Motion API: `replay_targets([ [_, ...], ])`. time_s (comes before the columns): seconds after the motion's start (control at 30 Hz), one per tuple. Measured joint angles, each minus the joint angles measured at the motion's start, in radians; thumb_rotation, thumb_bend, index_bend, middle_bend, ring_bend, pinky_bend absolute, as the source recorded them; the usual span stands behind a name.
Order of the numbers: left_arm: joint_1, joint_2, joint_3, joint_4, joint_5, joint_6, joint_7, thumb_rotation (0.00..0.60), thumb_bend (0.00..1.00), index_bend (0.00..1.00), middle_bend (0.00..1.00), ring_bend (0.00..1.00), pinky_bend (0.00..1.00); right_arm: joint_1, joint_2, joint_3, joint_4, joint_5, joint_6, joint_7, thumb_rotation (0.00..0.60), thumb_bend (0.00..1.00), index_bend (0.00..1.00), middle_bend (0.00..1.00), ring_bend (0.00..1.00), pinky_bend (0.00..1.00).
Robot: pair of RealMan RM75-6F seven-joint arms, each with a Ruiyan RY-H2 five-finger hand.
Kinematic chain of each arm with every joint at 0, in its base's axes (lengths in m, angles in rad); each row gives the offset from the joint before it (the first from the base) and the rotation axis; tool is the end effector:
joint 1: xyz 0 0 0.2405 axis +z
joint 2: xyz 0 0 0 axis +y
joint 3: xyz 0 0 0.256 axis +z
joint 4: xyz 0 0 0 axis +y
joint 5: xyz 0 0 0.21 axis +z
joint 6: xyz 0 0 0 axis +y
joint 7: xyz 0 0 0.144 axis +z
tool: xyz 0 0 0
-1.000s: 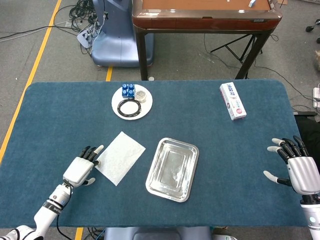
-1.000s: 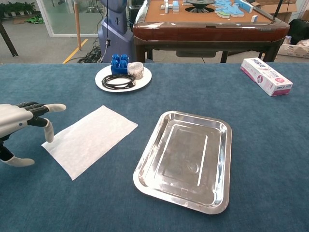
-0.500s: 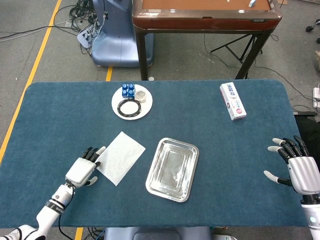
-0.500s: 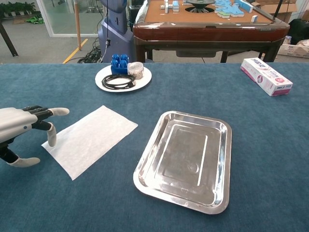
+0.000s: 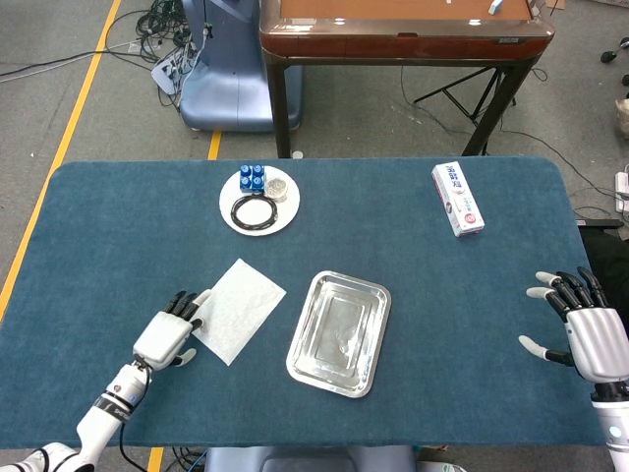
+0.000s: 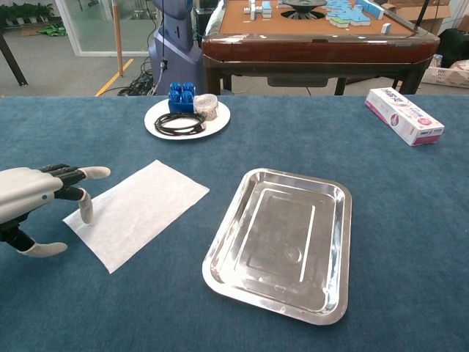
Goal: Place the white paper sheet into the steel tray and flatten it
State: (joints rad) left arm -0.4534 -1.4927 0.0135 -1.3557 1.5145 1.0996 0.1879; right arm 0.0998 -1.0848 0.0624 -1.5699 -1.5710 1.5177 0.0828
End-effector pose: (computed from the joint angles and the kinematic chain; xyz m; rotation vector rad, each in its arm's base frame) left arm -0.2528 0.2616 -0.0028 -1.9493 -0.8288 -0.8119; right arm -0.3065 -0.1886 0.1760 1.4244 -0.8368 0.9886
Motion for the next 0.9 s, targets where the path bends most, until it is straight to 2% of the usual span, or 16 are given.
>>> replay_targets([
  [0.9, -0.014, -0.033, 0.003, 0.019, -0.024, -0.022, 0.014, 0.6, 0.26, 0.41, 0.0, 0.0, 0.01, 0.0, 0.002, 0.0, -0.002, 0.001, -0.002, 0.001, 0.6, 0.0, 0.34, 0.23, 0.14, 0.0],
])
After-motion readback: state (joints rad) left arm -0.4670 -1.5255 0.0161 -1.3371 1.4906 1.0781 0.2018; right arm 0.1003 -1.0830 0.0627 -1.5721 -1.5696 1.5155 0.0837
